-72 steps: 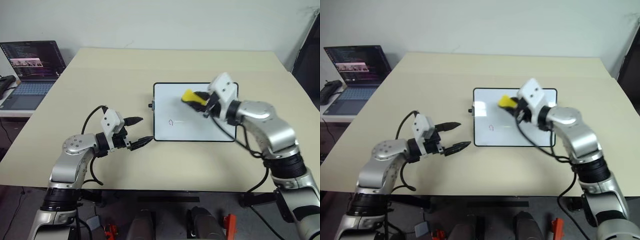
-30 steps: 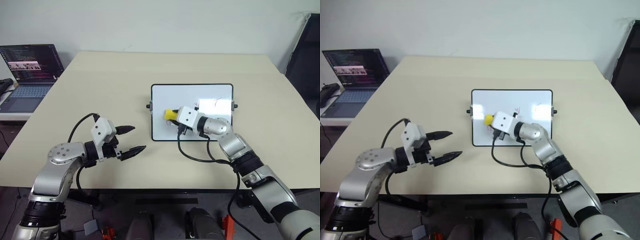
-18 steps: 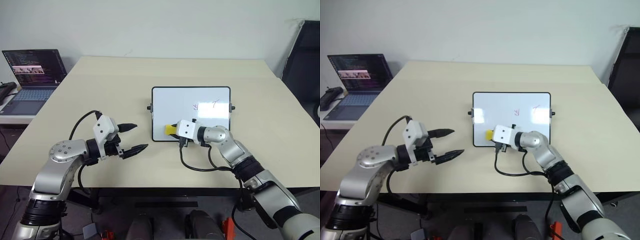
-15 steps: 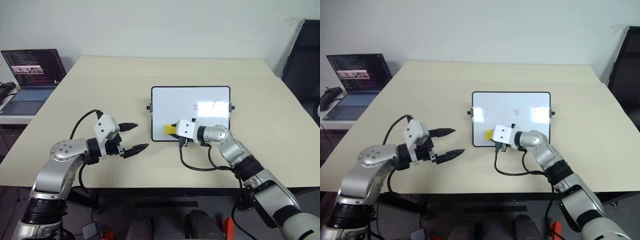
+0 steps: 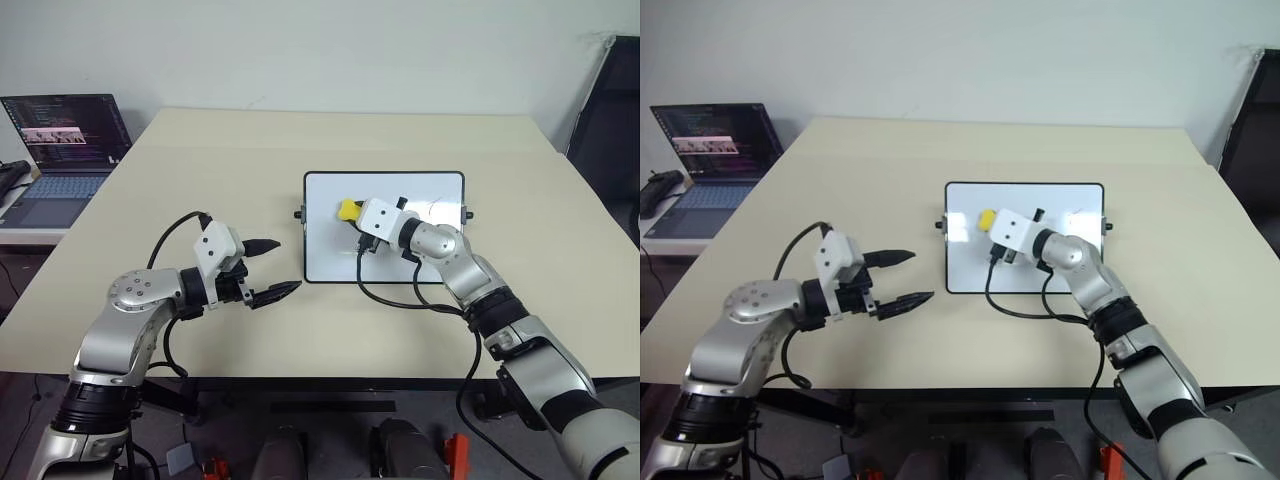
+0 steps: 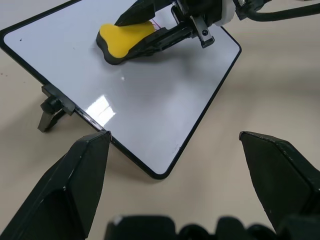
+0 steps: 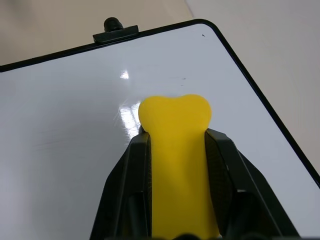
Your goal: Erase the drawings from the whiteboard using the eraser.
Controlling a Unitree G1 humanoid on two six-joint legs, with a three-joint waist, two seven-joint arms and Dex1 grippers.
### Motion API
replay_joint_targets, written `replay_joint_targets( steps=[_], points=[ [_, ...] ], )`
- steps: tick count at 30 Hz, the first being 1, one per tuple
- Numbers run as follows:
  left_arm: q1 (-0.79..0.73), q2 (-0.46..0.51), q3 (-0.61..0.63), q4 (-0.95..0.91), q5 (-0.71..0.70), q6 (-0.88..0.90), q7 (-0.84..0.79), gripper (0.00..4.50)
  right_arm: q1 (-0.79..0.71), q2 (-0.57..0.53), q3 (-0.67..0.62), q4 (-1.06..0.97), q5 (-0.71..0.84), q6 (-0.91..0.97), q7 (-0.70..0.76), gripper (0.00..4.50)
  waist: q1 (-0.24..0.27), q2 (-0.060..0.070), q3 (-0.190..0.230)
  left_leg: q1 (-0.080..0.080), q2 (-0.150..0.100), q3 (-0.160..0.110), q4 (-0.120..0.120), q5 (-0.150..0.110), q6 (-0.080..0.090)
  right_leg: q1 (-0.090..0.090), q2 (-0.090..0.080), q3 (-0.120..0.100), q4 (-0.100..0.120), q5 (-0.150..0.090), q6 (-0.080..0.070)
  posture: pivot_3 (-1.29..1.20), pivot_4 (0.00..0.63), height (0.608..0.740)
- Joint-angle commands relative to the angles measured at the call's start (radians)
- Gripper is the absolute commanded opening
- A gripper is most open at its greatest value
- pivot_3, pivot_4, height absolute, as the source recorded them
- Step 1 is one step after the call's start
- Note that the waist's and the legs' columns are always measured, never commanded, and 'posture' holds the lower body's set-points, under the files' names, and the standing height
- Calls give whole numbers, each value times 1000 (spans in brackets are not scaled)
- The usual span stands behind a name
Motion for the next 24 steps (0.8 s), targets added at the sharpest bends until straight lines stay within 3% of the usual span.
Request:
replay_joint_targets(
  steps=[1, 7, 10, 12, 18, 24],
  points=[
    [-17, -2, 4, -7, -2, -17, -6, 4500, 85, -30, 16, 5, 2, 52, 97, 1119, 1, 0, 0, 0, 0, -1, 0, 0, 0, 0, 0, 0, 0, 0, 0, 0, 150, 740],
    [-45, 6, 12, 7, -9, -14, -20, 4500, 160, -60, -90, -277, 231, 268, 323, 1117, 1, 1, 1, -9, 0, -1, 0, 0, 0, -8, 0, -1, -1, 0, 0, 0, 150, 740],
    [-111, 11, 25, 17, -25, -2, -23, 4500, 178, -192, -231, -543, 411, 495, 435, 1117, 14, 3, 7, -18, -1, -3, 0, 0, 0, -14, 1, -4, -1, 0, 2, 0, 150, 740],
    [-138, 22, 25, 9, -31, 5, -33, 4500, 193, -289, -319, -652, 502, 590, 486, 1117, 19, 7, 11, -34, -2, -4, 3, 0, 0, -28, 0, -4, 0, 5, 10, 0, 150, 740],
    [-183, 37, 20, -6, -34, 16, -54, 4500, 287, -504, -459, -698, 570, 647, 549, 1117, 8, 7, 11, -40, 0, -3, -1, -4, 1, -31, 2, -6, -12, 8, 6, 0, 150, 740],
    [-225, 31, 4, 23, -15, 7, -68, 4500, 325, -567, -546, -659, 604, 651, 539, 1117, 5, 6, 14, -40, -1, 1, 0, -5, 3, -32, 2, -3, -12, 7, 7, 0, 150, 740]
  ],
)
